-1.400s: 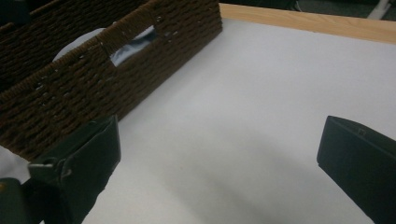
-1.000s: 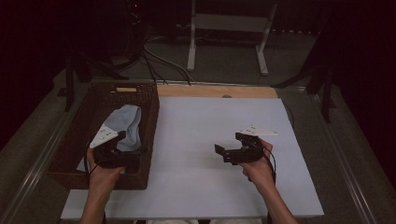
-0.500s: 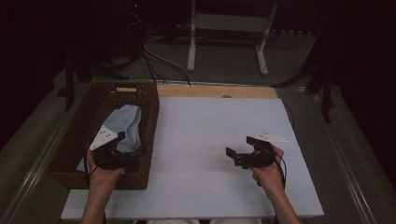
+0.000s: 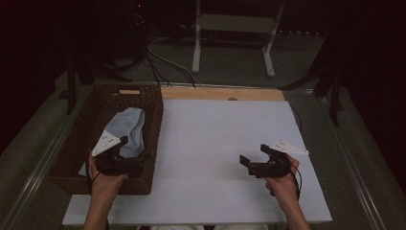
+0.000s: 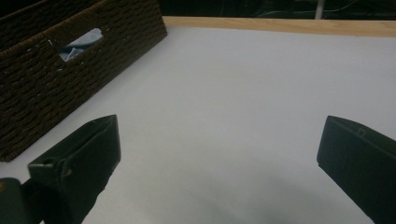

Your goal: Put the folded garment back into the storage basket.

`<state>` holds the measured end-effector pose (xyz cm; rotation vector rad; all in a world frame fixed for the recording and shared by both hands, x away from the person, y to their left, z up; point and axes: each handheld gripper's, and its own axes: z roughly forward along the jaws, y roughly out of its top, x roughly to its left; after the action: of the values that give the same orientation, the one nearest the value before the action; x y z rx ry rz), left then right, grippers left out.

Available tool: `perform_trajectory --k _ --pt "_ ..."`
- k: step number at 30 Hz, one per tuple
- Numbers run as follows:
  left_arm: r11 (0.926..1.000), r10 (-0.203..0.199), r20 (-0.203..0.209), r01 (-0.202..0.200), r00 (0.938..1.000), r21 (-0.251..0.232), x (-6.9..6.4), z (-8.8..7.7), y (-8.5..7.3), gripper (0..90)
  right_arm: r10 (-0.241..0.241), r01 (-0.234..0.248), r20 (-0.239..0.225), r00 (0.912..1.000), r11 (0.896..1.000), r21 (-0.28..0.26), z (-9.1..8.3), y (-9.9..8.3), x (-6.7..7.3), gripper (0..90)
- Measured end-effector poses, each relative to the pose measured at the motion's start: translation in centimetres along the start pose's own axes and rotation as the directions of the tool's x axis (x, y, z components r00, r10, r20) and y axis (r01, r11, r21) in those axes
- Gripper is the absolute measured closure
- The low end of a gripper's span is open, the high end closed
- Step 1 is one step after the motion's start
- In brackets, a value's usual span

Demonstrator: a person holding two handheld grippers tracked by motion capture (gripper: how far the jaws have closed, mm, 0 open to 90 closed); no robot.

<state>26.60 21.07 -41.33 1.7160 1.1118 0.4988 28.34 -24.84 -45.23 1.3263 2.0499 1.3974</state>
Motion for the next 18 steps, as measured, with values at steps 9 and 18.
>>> perform_trajectory --k 9,18 --pt "1.0000 -0.004 0.002 0.004 1.0000 0.000 0.0 0.0 -0.1 1.2 0.006 -0.005 0.020 0.9998 1.000 -0.024 -1.4 -0.9 -0.7 0.0" --pt "1.0000 -0.006 0.005 0.006 1.0000 -0.001 0.1 0.0 -0.1 1.2 0.030 -0.028 0.035 0.9990 0.998 -0.058 -2.7 -1.3 -1.5 0.0"
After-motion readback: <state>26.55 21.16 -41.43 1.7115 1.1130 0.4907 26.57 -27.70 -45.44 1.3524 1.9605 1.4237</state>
